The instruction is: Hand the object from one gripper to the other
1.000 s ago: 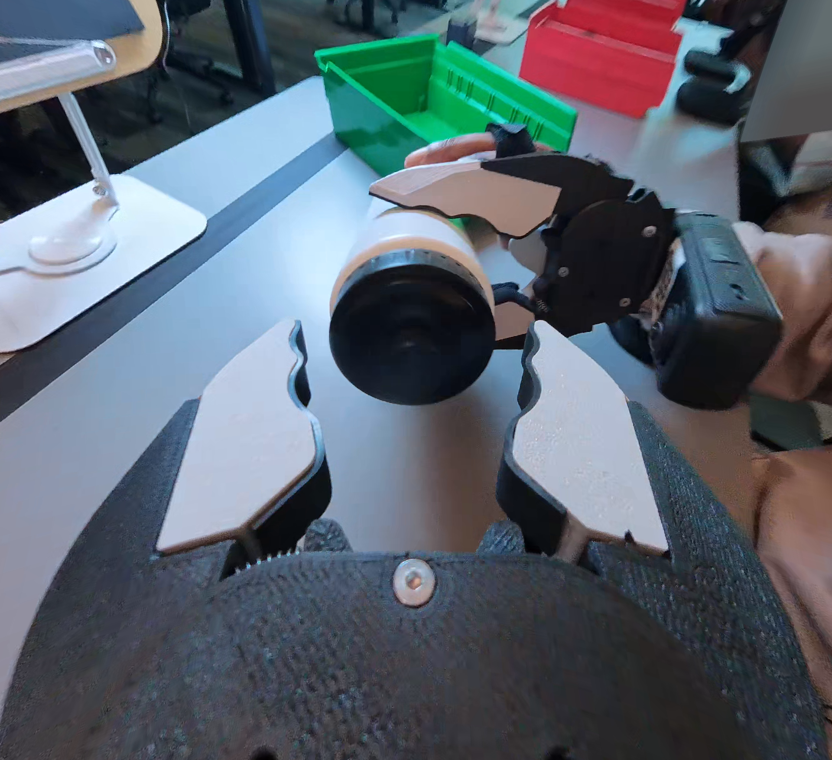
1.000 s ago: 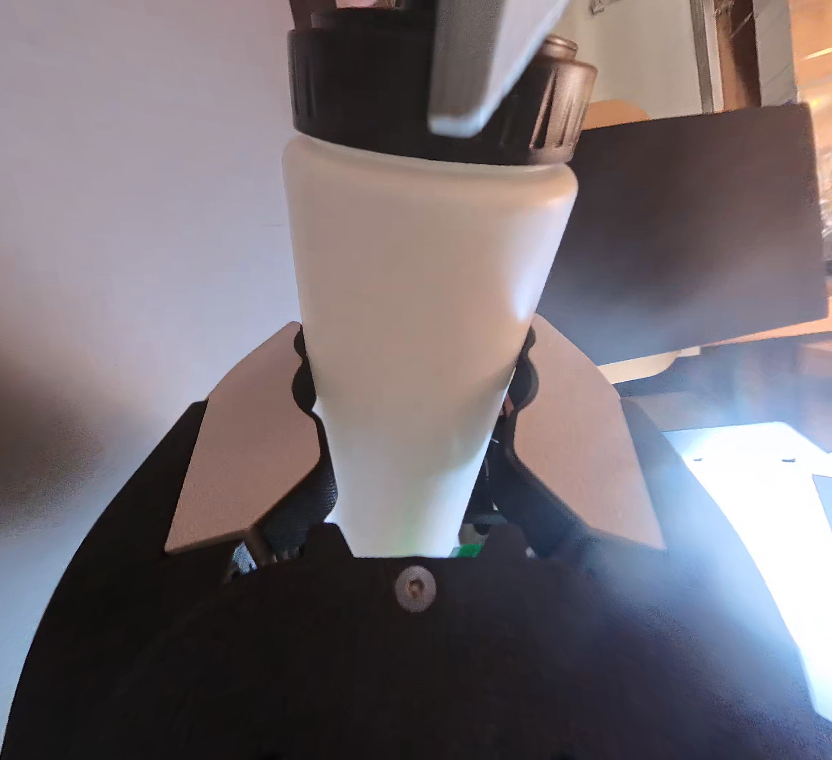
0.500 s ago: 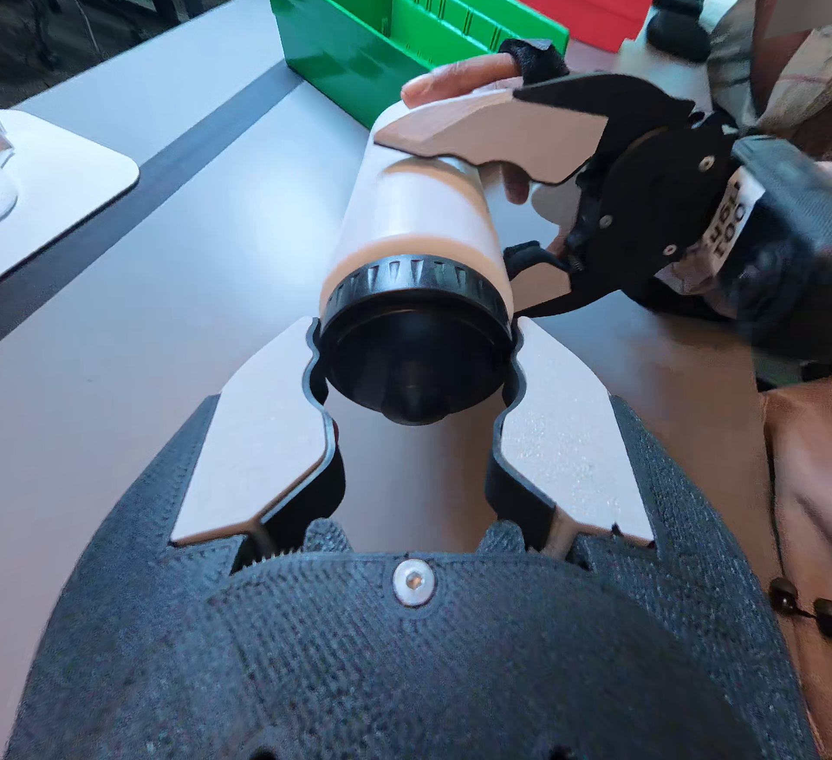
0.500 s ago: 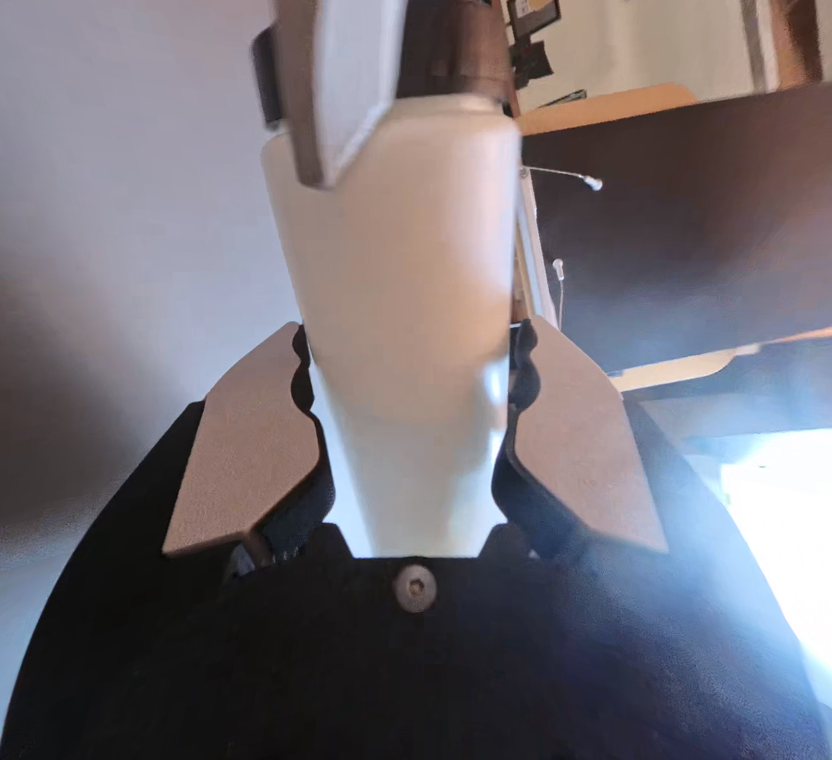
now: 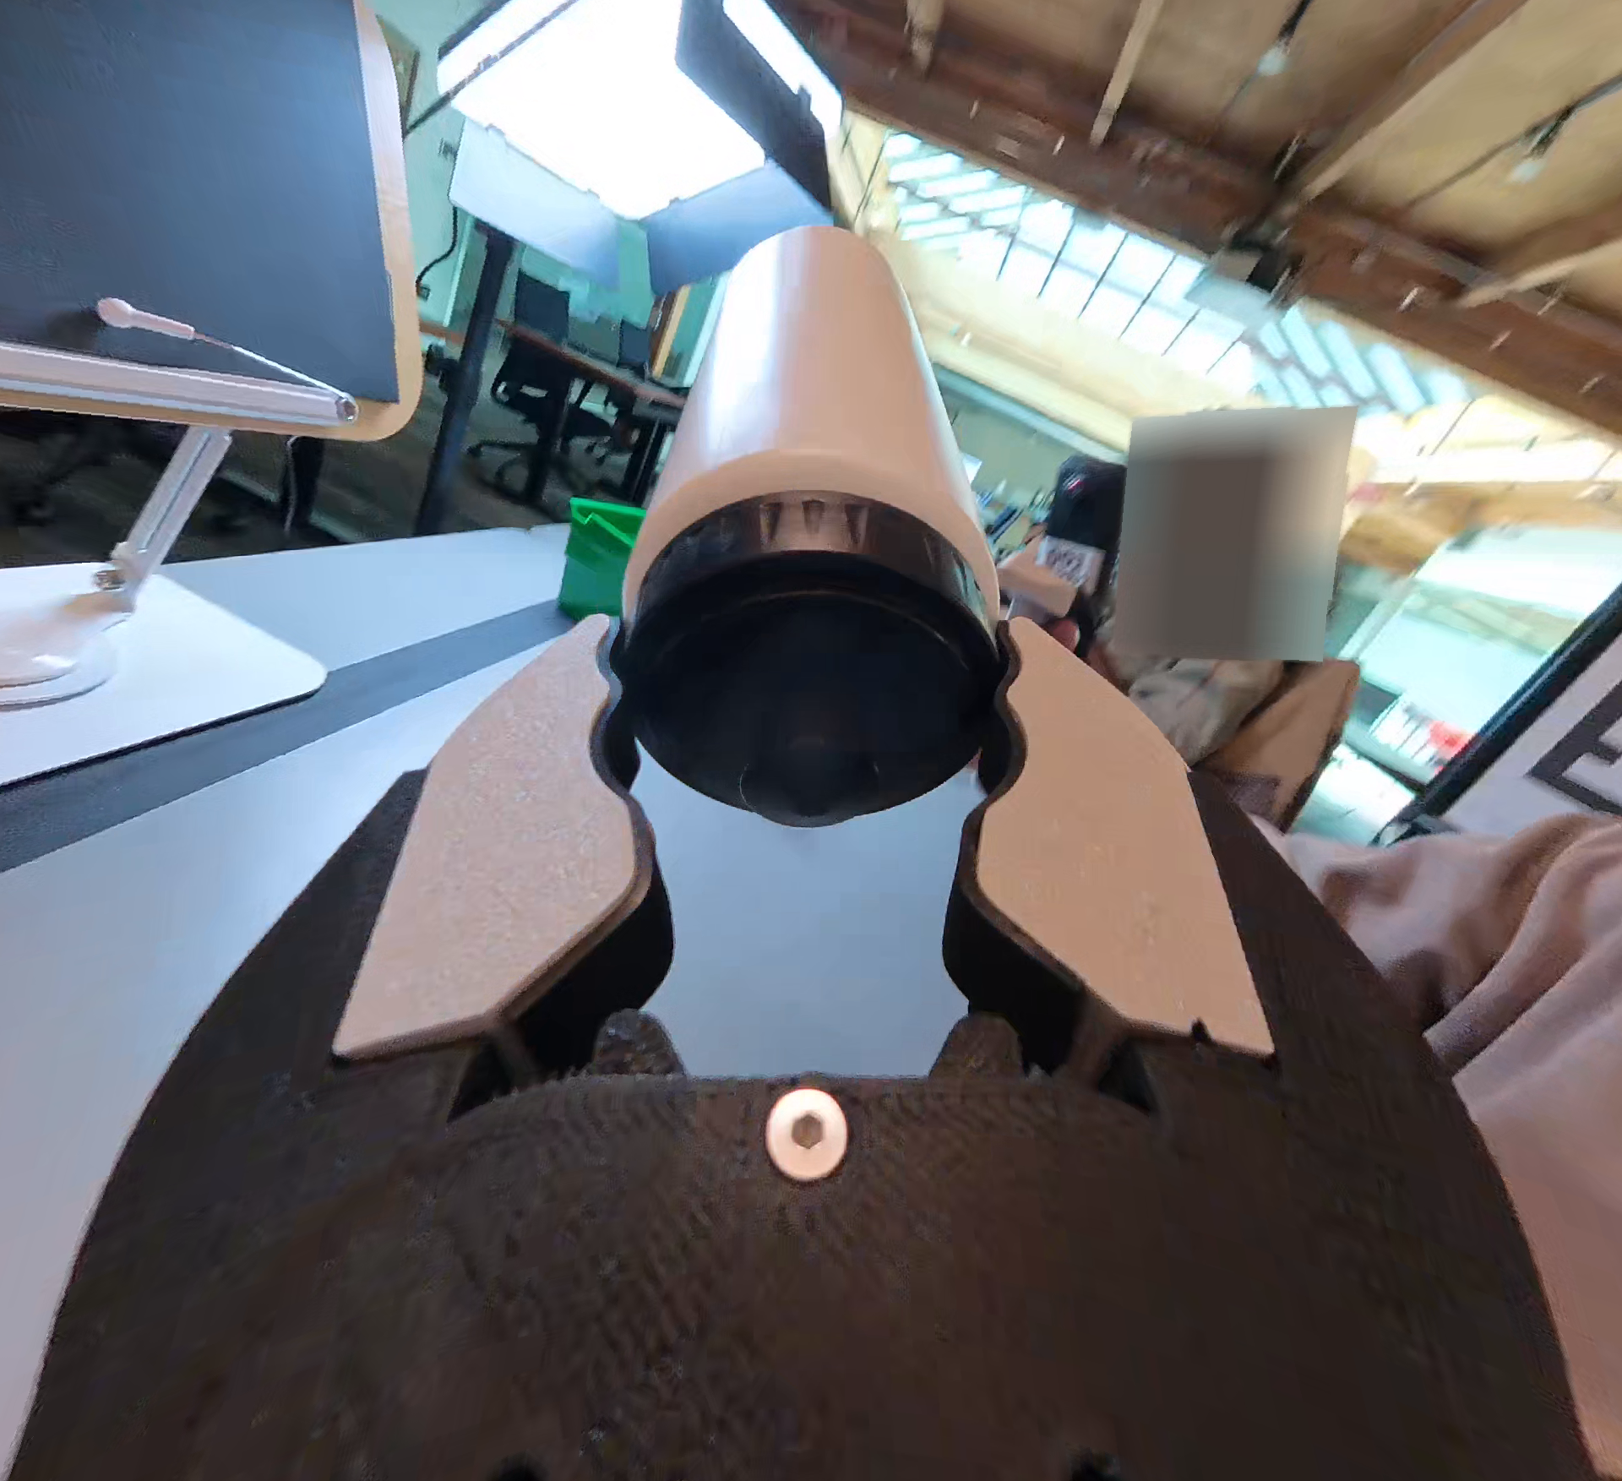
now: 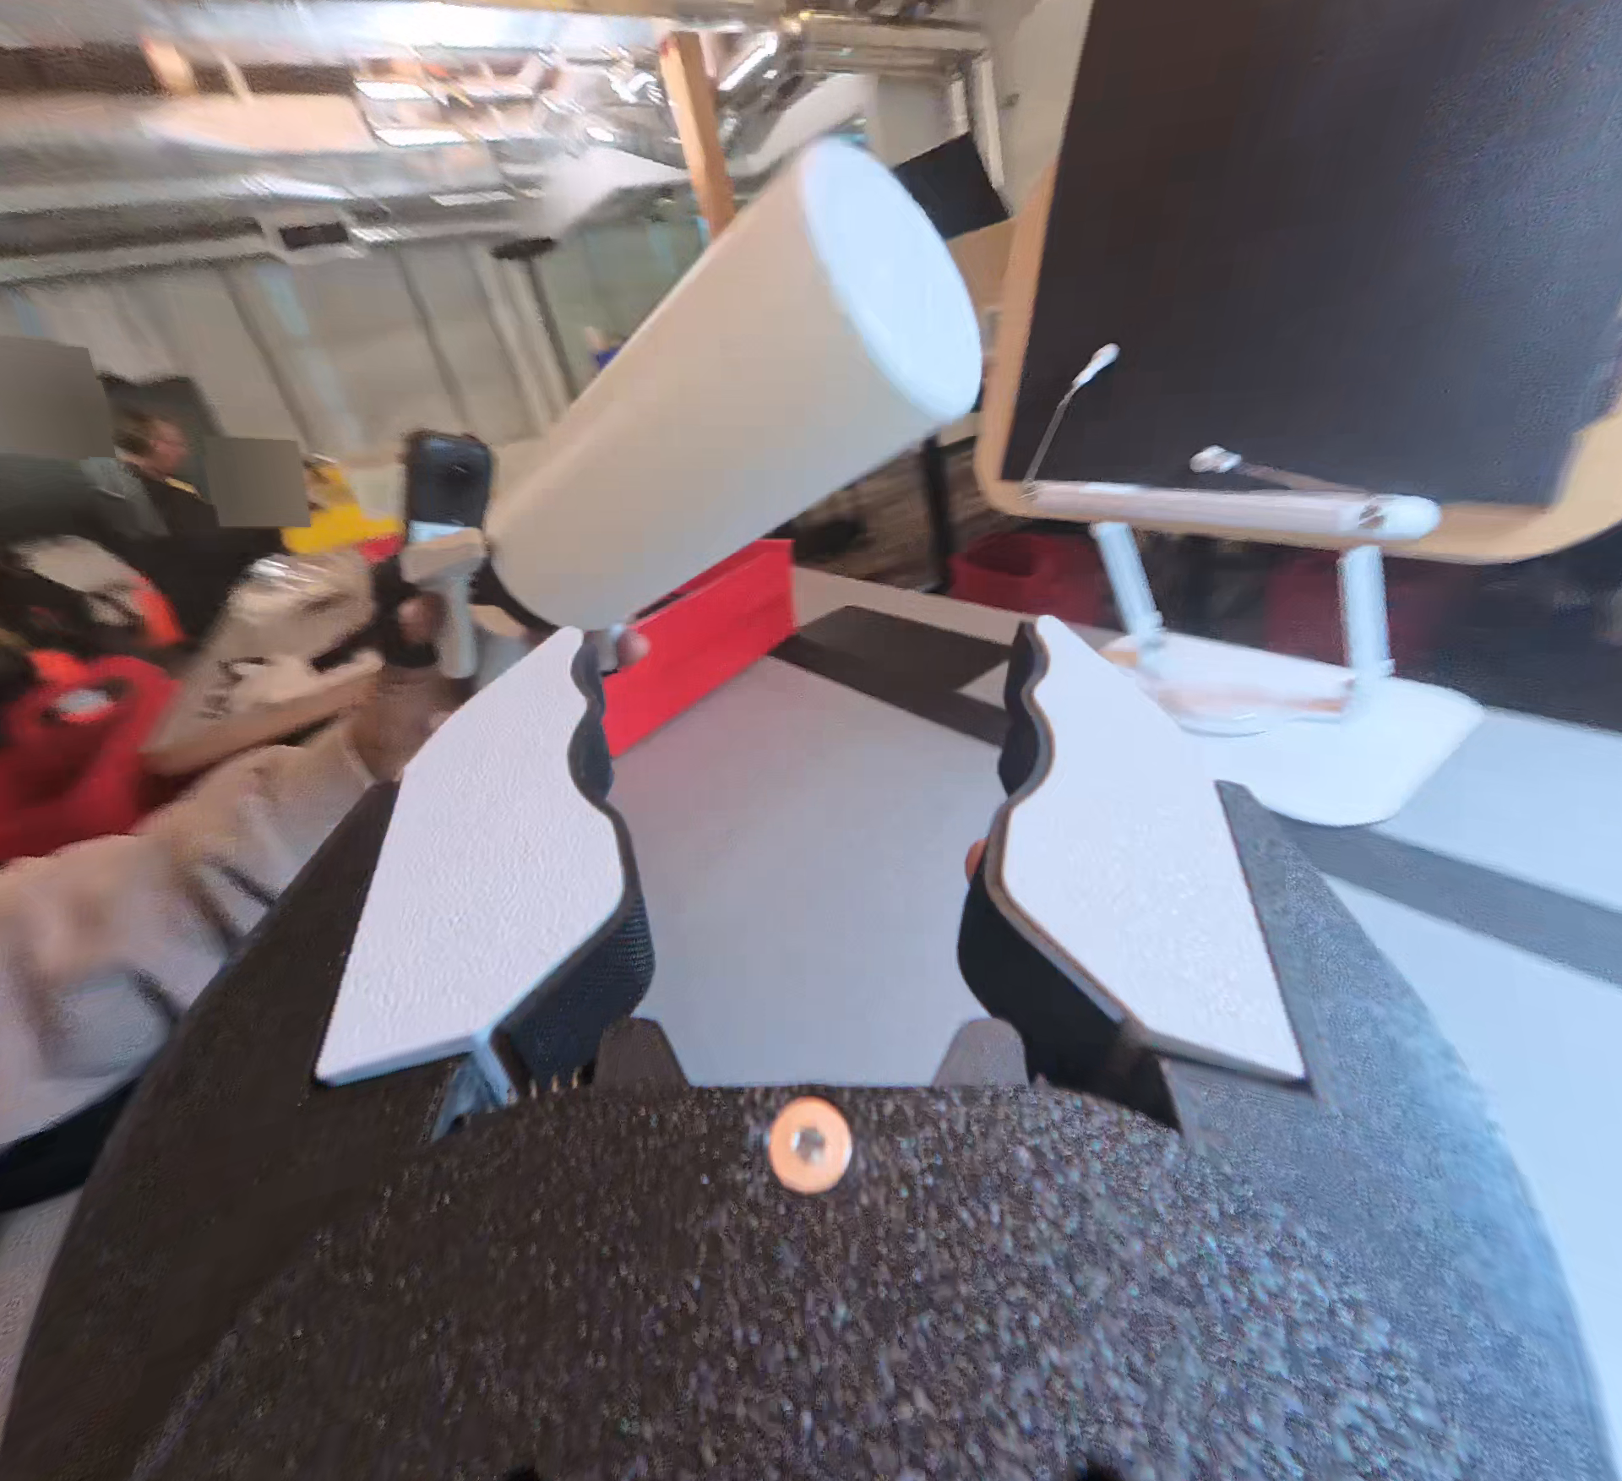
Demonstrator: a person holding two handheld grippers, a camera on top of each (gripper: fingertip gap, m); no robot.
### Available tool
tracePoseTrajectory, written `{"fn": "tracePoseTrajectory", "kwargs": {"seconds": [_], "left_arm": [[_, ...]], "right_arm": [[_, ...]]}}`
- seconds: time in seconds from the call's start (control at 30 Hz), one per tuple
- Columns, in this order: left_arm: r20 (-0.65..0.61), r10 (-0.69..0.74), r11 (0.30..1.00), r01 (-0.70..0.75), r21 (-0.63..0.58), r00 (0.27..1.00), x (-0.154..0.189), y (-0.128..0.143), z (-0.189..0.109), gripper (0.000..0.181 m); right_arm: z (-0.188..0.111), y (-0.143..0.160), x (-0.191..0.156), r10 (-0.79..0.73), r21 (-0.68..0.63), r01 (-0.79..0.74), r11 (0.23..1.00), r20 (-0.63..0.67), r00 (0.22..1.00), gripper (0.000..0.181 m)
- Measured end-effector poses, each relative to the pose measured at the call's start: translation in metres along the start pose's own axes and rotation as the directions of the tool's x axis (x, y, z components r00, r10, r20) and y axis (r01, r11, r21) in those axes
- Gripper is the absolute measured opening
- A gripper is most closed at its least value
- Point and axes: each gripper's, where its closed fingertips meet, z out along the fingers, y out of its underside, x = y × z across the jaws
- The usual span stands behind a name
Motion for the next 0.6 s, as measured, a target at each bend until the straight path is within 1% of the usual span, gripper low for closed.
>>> {"fn": "tracePoseTrajectory", "kwargs": {"seconds": [0.03, 0.1, 0.17, 0.23, 0.3, 0.37, 0.4, 0.47, 0.6], "left_arm": [[-0.036, -0.017, 0.999, 0.018, 0.039, 0.999, 0.003, -0.001, 0.0, 0.078], [-0.126, -0.013, 0.996, 0.025, 0.091, 0.992, 0.017, 0.002, 0.003, 0.078], [-0.173, -0.015, 0.995, 0.032, 0.095, 0.985, 0.029, 0.013, 0.013, 0.078], [-0.225, -0.005, 0.998, 0.02, 0.066, 0.974, 0.043, 0.03, 0.026, 0.078], [-0.246, 0.002, 1.0, -0.001, 0.002, 0.969, 0.054, 0.052, 0.041, 0.078], [-0.257, 0.033, 0.997, -0.051, -0.064, 0.966, 0.064, 0.074, 0.053, 0.078], [-0.249, 0.037, 0.994, -0.062, -0.091, 0.968, 0.066, 0.081, 0.057, 0.078], [-0.236, 0.061, 0.987, -0.095, -0.133, 0.97, 0.066, 0.09, 0.061, 0.079], [-0.214, 0.096, 0.978, -0.132, -0.163, 0.972, 0.065, 0.093, 0.062, 0.079]], "right_arm": [[0.003, 0.004, -0.006, 0.076, 0.0, -0.077, 0.997, 0.066, 0.995, 0.09], [0.008, 0.007, -0.024, 0.214, -0.003, -0.218, 0.976, 0.202, 0.956, 0.092], [0.012, 0.007, -0.041, 0.26, -0.002, -0.271, 0.963, 0.281, 0.924, 0.095], [0.015, 0.002, -0.055, 0.287, 0.006, -0.307, 0.952, 0.338, 0.896, 0.096], [0.015, -0.005, -0.065, 0.306, 0.019, -0.337, 0.941, 0.37, 0.877, 0.096], [0.012, -0.011, -0.063, 0.304, 0.054, -0.345, 0.937, 0.362, 0.881, 0.089], [0.01, -0.013, -0.062, 0.294, 0.054, -0.335, 0.941, 0.361, 0.885, 0.089], [0.006, -0.011, -0.06, 0.273, 0.026, -0.303, 0.953, 0.364, 0.89, 0.088], [0.003, -0.007, -0.059, 0.275, 0.0, -0.297, 0.955, 0.376, 0.885, 0.087]]}}
